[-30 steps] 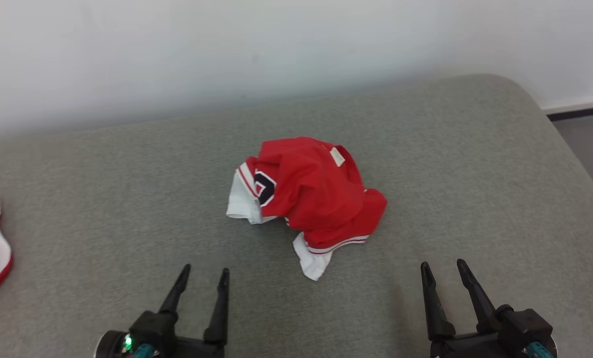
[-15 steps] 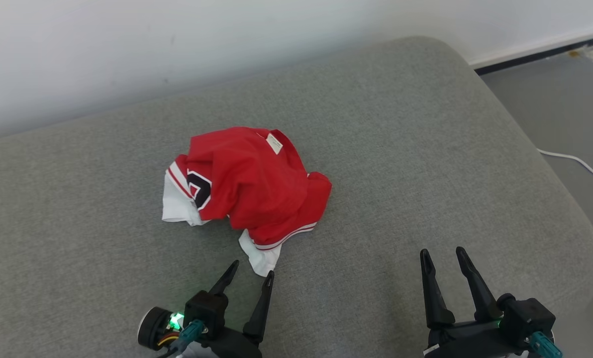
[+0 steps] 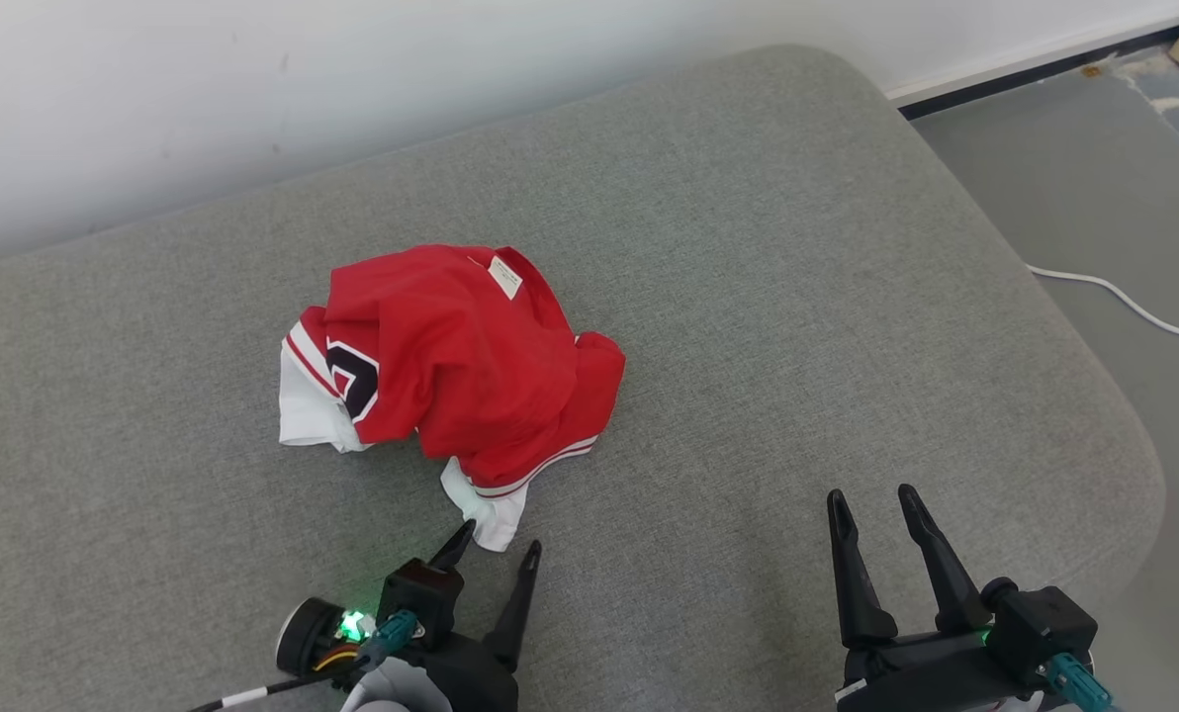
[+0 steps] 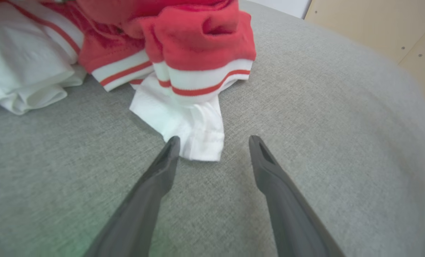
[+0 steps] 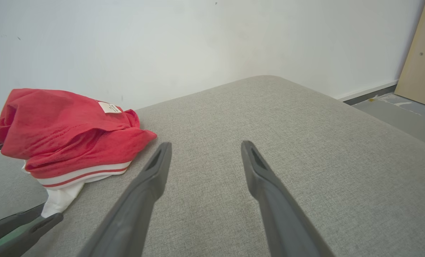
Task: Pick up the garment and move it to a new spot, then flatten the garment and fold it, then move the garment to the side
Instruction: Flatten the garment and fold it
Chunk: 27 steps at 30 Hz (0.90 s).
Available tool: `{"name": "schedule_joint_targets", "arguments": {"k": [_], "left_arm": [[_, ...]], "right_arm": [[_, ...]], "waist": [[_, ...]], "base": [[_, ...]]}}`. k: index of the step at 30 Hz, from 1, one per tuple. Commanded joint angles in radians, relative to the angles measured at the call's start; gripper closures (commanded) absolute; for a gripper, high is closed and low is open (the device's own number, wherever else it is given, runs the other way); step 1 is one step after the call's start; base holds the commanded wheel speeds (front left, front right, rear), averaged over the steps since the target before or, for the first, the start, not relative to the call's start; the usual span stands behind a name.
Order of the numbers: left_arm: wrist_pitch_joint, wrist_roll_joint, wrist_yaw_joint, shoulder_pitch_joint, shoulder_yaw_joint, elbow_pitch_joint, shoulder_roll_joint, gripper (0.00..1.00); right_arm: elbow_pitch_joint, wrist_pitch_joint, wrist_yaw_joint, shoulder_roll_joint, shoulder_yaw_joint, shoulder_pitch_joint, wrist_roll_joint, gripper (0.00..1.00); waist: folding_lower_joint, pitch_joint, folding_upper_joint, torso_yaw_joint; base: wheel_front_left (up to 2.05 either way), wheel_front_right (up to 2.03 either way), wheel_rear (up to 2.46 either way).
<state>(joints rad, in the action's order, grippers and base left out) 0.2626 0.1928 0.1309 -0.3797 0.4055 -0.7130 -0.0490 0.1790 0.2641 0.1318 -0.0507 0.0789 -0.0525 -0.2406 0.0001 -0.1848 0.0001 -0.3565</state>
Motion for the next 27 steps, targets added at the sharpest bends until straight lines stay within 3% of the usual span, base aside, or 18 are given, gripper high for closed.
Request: {"name": "schedule_joint_targets", "arguments": {"k": [1,2,3,10,27], "left_arm": [[0.003,0.011,-0.003,-0.018,-0.006,-0.01,-0.002,0.56],[0.003,0.012,-0.005,-0.022,-0.007,-0.017,-0.002,0.92],[0.003,0.018,-0.006,-0.02,-0.008,-0.029,-0.002,1.0],[0.003,0.019,-0.022,-0.005,-0.048,0.026,-0.002,1.0],[0.003,-0.065,-0.033,0.278,-0.242,0.473,-0.09,1.0]], "right_arm": [[0.002,0.001,-0.002,0.001,0.004,-0.005,0.004,0.0],[0.001,0.001,-0.002,0.001,0.008,-0.006,0.006,0.0],[0.002,0.001,-0.002,0.001,0.009,-0.005,0.006,0.0],[-0.001,0.001,-0.002,0.001,-0.016,0.02,0.017,0.0],[0.01,0.001,-0.002,0.001,-0.032,0.08,0.002,0.0]], "waist": [[-0.0001,0.003,-0.0001,-0.002],[-0.0001,0.005,-0.0001,-0.002],[-0.0001,0.009,-0.0001,-0.001],[-0.0001,0.031,-0.0001,0.045],[-0.0001,0.106,-0.0001,0.313]], "base": [[0.0,0.0,0.0],[0.0,0.0,0.0],[0.0,0.0,0.0],[0.0,0.0,0.0],[0.0,0.0,0.0]]}}
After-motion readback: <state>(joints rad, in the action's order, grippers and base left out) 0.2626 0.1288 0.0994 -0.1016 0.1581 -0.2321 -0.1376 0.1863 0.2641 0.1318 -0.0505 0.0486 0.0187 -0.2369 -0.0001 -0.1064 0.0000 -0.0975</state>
